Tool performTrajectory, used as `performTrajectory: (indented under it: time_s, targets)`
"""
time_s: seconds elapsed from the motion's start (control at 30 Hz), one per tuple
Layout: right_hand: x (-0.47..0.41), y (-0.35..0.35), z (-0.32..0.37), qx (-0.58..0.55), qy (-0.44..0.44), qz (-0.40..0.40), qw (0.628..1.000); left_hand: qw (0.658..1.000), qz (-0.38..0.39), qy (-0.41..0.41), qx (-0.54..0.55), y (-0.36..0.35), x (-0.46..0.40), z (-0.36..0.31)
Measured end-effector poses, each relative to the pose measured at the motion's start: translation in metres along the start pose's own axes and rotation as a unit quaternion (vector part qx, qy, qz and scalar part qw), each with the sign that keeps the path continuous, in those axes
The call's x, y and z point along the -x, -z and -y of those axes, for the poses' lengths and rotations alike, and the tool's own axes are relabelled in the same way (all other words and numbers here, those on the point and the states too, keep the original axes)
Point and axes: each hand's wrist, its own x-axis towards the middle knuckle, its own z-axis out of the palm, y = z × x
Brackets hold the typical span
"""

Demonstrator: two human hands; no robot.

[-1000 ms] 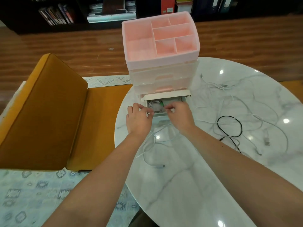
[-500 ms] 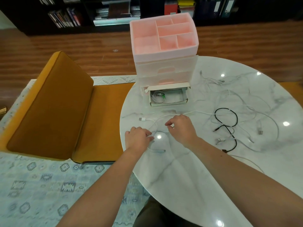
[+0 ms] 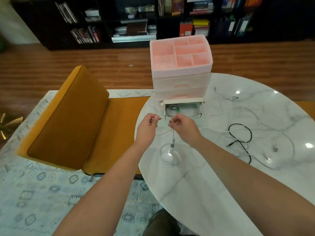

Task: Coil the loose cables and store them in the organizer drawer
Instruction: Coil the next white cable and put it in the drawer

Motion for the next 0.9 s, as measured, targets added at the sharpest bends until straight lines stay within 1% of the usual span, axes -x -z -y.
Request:
performTrajectory:
  time_s: [0.07,0.1,0.2,0.27,0.33,0.37,0.47,0.6,0.63,0.7,0.8,0.83,0.9]
  targets:
    - [-0.004,0.007,0.013,-0.047,-0.011,-0.010,0.999,1.000,-0.014,-0.004,0.013,0.003,-0.005,-0.007]
    - [-0.006,0.011,0.019,-0.071,-0.017,-0.017,0.997,1.000,-0.020,-0.008,0.001,0.003,-0.009,-0.008]
    - [-0.011,0.025,0.031,-0.163,-0.052,-0.048,0.984,0.993,-0.047,-0.015,-0.103,-0.001,-0.021,-0.015]
    - [-0.013,0.033,0.033,-0.166,-0.062,-0.080,0.981,0.991,-0.082,-0.014,-0.106,-0.004,-0.022,-0.026]
    - [-0.013,0.042,0.032,-0.145,-0.061,-0.101,0.982,0.986,-0.112,-0.049,-0.117,-0.008,-0.021,-0.036]
    - [-0.011,0.048,0.031,-0.154,-0.065,-0.111,0.980,0.983,-0.111,-0.077,-0.128,-0.012,-0.020,-0.041]
    - [-0.006,0.060,0.030,-0.211,-0.084,-0.118,0.967,0.977,-0.083,-0.130,-0.146,-0.023,-0.020,-0.048]
    - [0.004,0.079,0.030,-0.241,-0.096,-0.143,0.955,0.973,-0.046,-0.173,-0.149,-0.036,-0.016,-0.055]
    - [0.007,0.083,0.031,-0.254,-0.096,-0.144,0.952,0.975,-0.028,-0.174,-0.133,-0.038,-0.014,-0.057]
    - [0.011,0.088,0.033,-0.289,-0.095,-0.141,0.942,0.976,0.033,-0.185,-0.108,-0.039,-0.011,-0.063]
    - [0.014,0.095,0.039,-0.319,-0.103,-0.152,0.930,0.964,0.136,-0.199,-0.108,-0.036,-0.007,-0.079]
    - [0.014,0.098,0.041,-0.319,-0.109,-0.161,0.928,0.961,0.157,-0.196,-0.118,-0.036,-0.007,-0.084]
    - [0.013,0.102,0.044,-0.308,-0.117,-0.179,0.927,0.951,0.168,-0.209,-0.150,-0.036,-0.009,-0.092]
